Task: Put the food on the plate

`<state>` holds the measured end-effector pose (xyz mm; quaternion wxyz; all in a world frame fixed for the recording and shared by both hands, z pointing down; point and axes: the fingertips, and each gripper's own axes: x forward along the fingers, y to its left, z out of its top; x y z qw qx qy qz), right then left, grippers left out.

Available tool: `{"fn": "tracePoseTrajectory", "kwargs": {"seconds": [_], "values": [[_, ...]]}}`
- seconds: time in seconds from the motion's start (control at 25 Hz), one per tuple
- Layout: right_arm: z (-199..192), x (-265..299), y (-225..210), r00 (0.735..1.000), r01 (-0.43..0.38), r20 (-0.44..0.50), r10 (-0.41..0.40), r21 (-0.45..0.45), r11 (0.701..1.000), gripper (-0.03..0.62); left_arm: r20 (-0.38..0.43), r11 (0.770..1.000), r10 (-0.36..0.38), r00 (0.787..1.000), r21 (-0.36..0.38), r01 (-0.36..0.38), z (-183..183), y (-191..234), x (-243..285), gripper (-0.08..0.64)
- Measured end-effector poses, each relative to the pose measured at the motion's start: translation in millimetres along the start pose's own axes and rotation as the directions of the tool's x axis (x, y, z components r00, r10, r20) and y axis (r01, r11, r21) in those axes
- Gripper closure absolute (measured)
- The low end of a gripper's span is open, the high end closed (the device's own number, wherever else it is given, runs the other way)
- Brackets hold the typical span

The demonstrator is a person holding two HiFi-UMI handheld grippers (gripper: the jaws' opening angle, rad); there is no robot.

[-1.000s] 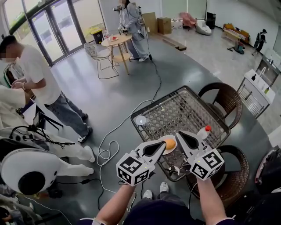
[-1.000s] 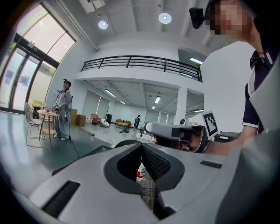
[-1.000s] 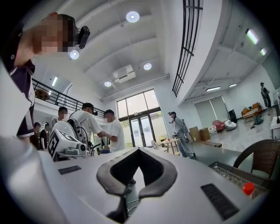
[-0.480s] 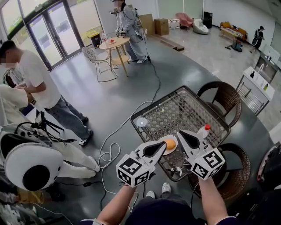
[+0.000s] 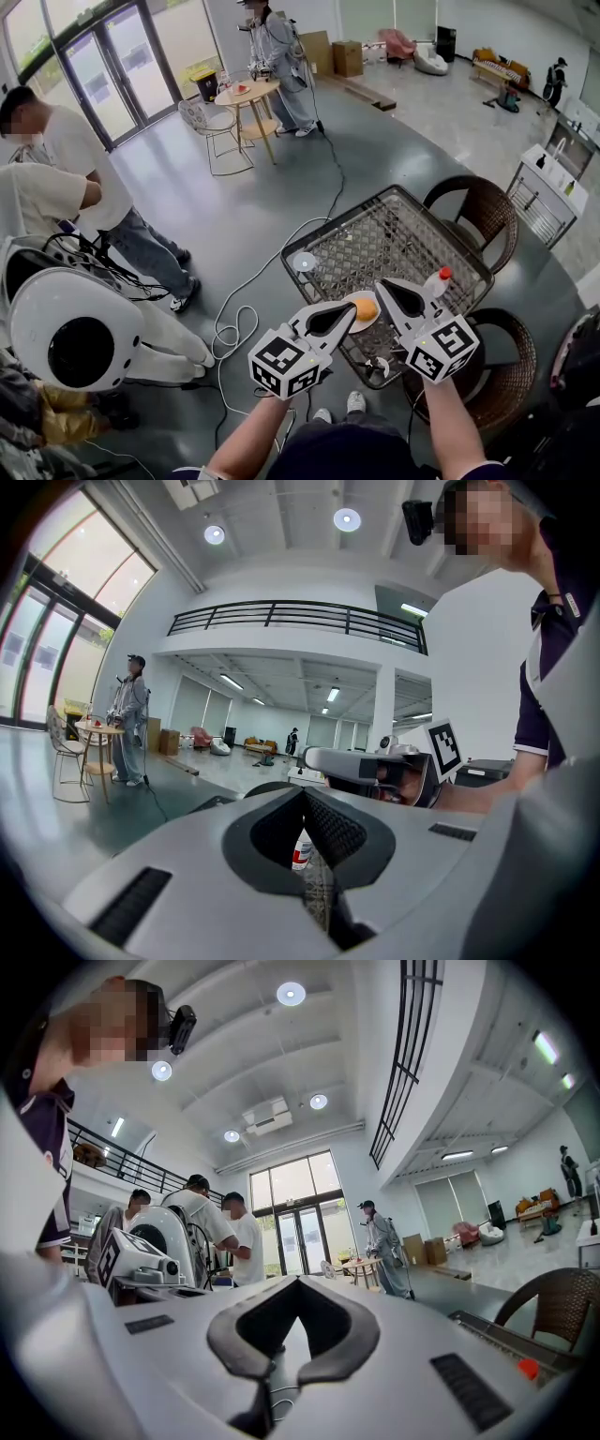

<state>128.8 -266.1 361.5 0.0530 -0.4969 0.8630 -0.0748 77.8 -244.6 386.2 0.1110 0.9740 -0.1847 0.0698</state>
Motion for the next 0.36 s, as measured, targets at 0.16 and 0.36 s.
{"fn": "tracePoseTrajectory", "kwargs": {"seconds": [0.16, 0.36], "values": [[-0.9, 2.3, 0.3, 1.000, 0.004, -0.007, -0.004, 0.006, 1.000, 0.588, -0.004, 1.000, -0.003, 1.000, -0.003, 0.003, 0.4, 1.8, -0.5, 0.552], [-1.5, 4.2, 0.8, 1.000, 0.007, -0.012, -0.007, 0.007, 1.000, 0.588, -0.006, 1.000, -0.005, 1.000, -0.005, 0.005, -0.6, 2.9, -1.5, 0.552]]}}
